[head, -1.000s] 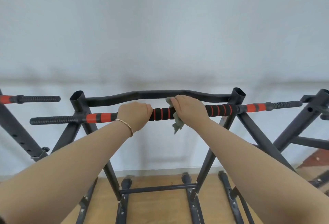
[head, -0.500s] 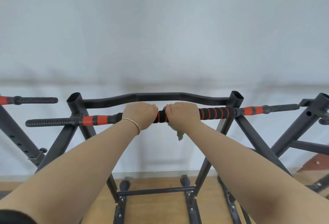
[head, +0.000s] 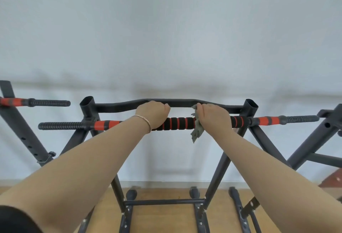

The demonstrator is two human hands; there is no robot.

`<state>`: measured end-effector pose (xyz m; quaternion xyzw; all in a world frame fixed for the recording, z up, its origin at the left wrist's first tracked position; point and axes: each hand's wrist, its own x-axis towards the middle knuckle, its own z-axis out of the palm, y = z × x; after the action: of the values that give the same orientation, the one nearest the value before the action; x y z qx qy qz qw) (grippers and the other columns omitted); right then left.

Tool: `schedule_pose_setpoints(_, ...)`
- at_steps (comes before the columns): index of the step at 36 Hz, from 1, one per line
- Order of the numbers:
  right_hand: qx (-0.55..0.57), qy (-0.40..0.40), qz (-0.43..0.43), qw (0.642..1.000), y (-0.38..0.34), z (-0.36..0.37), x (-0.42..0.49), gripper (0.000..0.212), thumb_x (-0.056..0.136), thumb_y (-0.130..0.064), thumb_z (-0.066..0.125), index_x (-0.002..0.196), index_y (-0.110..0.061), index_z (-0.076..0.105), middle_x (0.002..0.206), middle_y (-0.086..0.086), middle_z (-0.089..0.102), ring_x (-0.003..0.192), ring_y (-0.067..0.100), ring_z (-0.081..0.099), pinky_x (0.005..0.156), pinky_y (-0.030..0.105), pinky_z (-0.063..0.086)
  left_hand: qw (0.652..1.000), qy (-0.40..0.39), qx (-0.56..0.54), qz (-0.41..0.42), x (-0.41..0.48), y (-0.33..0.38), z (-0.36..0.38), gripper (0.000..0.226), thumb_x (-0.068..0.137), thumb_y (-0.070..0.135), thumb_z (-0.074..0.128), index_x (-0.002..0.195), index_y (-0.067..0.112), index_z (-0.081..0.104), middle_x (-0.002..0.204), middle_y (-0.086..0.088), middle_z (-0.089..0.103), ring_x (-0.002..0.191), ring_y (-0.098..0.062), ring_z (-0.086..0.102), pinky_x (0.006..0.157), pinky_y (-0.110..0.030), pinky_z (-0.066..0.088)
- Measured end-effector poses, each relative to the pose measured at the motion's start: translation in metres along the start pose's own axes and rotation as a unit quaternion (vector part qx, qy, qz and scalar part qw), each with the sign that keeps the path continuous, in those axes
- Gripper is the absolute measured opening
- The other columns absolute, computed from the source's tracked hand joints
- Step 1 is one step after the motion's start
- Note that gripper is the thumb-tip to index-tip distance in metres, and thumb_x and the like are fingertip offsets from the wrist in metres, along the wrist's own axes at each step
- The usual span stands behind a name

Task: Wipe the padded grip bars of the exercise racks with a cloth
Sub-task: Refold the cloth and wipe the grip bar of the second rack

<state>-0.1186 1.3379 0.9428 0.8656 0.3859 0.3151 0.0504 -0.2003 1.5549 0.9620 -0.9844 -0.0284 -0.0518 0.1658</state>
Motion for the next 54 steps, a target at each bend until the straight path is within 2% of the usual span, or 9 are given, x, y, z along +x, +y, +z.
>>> schedule_pose_setpoints(7,0.051,-0.005,-0.04,0.998,-0.015,0.015,-0.01,0.023,0.095,-0.021,0.041,0.094,-0.016,0.063,0.086,-0.001,0.061,0.082,0.025,0.056,0.079,0.039,0.043,0.995,-0.094,-0.028,0.022,0.007,0.021,0.006,0.028,0.084,0.006,0.059,0.095,0.02,0.037,0.073,0.001,0.045,0.059,-0.015,0.046,0.047,-0.029,0.032)
schedule_pose_setpoints(11,0.051,0.008,-0.056,0.997,-0.016,0.018,-0.012,0.009,0.085,-0.02,0.061,0.086,-0.012,0.063,0.072,0.001,0.059,0.064,0.025,0.054,0.062,0.037,0.046,0.998,-0.065,-0.009,0.012,0.007,0.022,0.012,0.022,0.086,0.01,0.054,0.097,0.022,0.039,0.071,0.002,0.043,0.058,-0.017,0.042,0.049,-0.031,0.035)
schedule_pose_setpoints(22,0.014,-0.322,-0.096,0.942,0.0,0.011,0.057,0.028,0.098,-0.028,0.041,0.076,-0.017,0.053,0.08,0.005,0.063,0.07,0.024,0.062,0.059,0.036,0.052,0.998,0.058,0.03,-0.008,-0.016,0.034,0.028,0.024,0.08,0.012,0.061,0.078,0.017,0.038,0.052,0.004,0.028,0.041,-0.017,0.033,0.044,-0.023,0.026)
schedule_pose_setpoints(28,0.048,-0.197,-0.002,0.979,-0.012,0.0,0.063,0.025,0.104,-0.018,0.039,0.122,-0.002,0.048,0.105,0.012,0.066,0.089,0.028,0.062,0.079,0.036,0.052,0.999,0.027,-0.03,-0.021,-0.002,0.01,0.009,0.016,0.087,0.006,0.057,0.101,0.013,0.054,0.067,0.004,0.042,0.064,-0.022,0.048,0.057,-0.034,0.043)
schedule_pose_setpoints(33,0.124,-0.22,-0.066,0.965,-0.041,-0.003,0.045,0.034,0.096,-0.032,0.057,0.124,-0.02,0.042,0.083,-0.002,0.055,0.076,0.025,0.056,0.064,0.037,0.047,0.998,-0.056,-0.019,-0.017,-0.015,-0.012,0.01,0.015,0.087,0.012,0.06,0.091,0.021,0.05,0.068,0.005,0.047,0.067,-0.02,0.054,0.06,-0.034,0.049)
schedule_pose_setpoints(39,0.164,-0.006,-0.083,0.983,-0.04,0.011,0.012,0.038,0.104,-0.042,0.036,0.124,-0.021,0.06,0.106,0.0,0.067,0.082,0.025,0.063,0.068,0.041,0.053,0.999,-0.007,0.012,-0.03,-0.024,-0.007,0.022,0.017,0.086,0.017,0.059,0.095,0.022,0.046,0.063,0.004,0.041,0.061,-0.022,0.053,0.051,-0.032,0.042)
schedule_pose_setpoints(43,0.095,0.001,-0.083,0.992,-0.046,0.018,0.008,0.045,0.103,-0.049,0.03,0.112,-0.021,0.063,0.077,-0.003,0.059,0.059,0.021,0.053,0.05,0.032,0.044,0.998,0.028,0.022,-0.053,-0.031,-0.001,0.028,0.009,0.085,0.019,0.059,0.091,0.019,0.052,0.056,0.004,0.041,0.051,-0.021,0.051,0.047,-0.028,0.038)
schedule_pose_setpoints(49,-0.003,-0.11,-0.112,0.988,-0.047,0.024,0.029,0.022,0.088,-0.037,0.062,0.093,-0.019,0.05,0.064,-0.005,0.046,0.055,0.02,0.053,0.048,0.028,0.041,0.995,0.072,0.013,-0.065,-0.03,0.0,0.032,0.025,0.084,0.023,0.062,0.082,0.018,0.038,0.052,0.003,0.035,0.047,-0.021,0.048,0.044,-0.028,0.032)
schedule_pose_setpoints(54,0.141,-0.256,-0.016,0.956,-0.041,0.021,0.065,0.036,0.101,-0.028,0.036,0.067,-0.018,0.041,0.068,0.0,0.053,0.067,0.023,0.055,0.058,0.035,0.047,0.995,0.081,0.017,-0.062,-0.03,0.001,0.031,0.016,0.086,0.025,0.06,0.084,0.018,0.046,0.056,0.001,0.045,0.048,-0.022,0.05,0.048,-0.028,0.038)
